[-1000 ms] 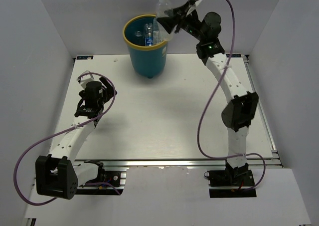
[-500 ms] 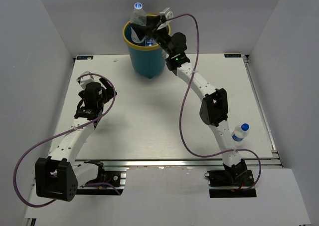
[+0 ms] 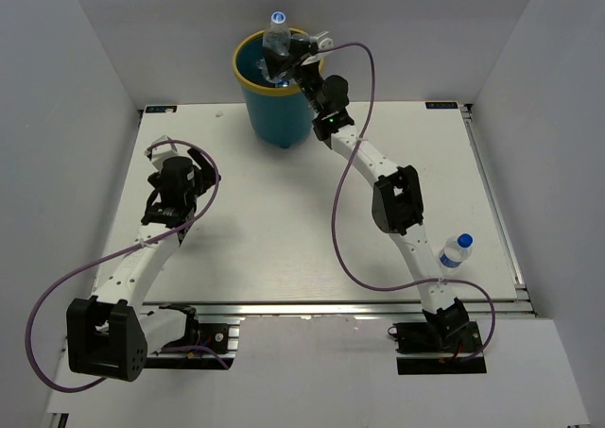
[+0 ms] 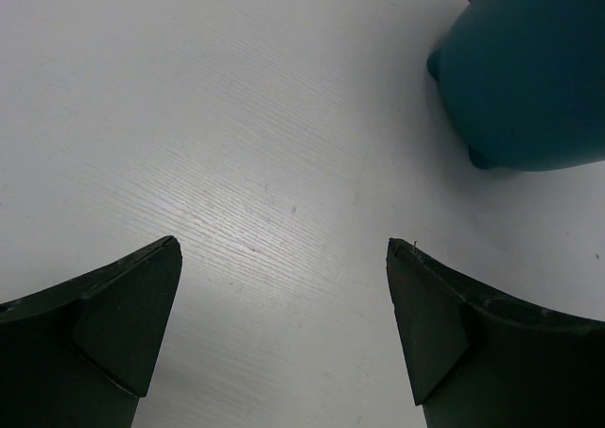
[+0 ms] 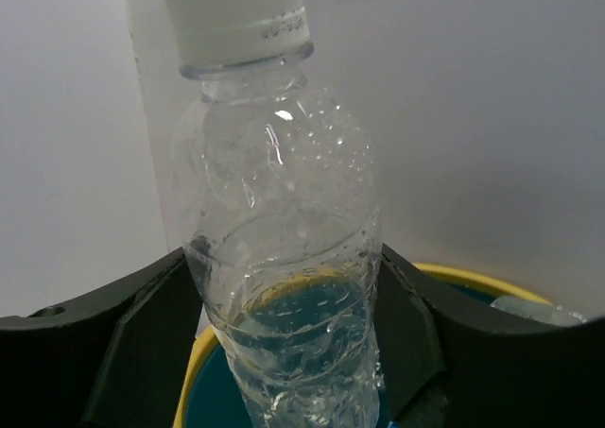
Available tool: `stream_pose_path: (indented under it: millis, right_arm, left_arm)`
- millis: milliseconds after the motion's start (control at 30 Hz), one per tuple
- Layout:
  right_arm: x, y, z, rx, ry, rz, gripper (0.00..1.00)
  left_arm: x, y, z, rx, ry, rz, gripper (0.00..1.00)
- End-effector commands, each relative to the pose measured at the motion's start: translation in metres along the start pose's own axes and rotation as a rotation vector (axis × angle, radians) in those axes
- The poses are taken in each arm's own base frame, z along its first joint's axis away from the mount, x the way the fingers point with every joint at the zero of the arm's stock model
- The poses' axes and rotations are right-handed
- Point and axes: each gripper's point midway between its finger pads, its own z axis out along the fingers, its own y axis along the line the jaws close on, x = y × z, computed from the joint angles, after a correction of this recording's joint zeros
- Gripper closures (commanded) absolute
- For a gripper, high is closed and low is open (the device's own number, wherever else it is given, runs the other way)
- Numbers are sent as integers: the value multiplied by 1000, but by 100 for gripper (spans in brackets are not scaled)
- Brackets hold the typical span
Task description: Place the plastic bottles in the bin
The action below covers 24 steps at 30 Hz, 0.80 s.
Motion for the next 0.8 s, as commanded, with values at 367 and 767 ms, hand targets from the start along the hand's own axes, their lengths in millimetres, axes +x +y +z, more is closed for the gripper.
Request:
stream_pose_path:
  millis: [367, 767]
  right_arm:
    - [-76, 5, 16, 28, -146, -24, 11]
    - [-138, 15, -38, 58, 331, -66, 11]
  left_arm:
    - [-11, 3, -7, -6, -35, -10, 2]
    - [-11, 1, -8, -2, -26, -22, 2]
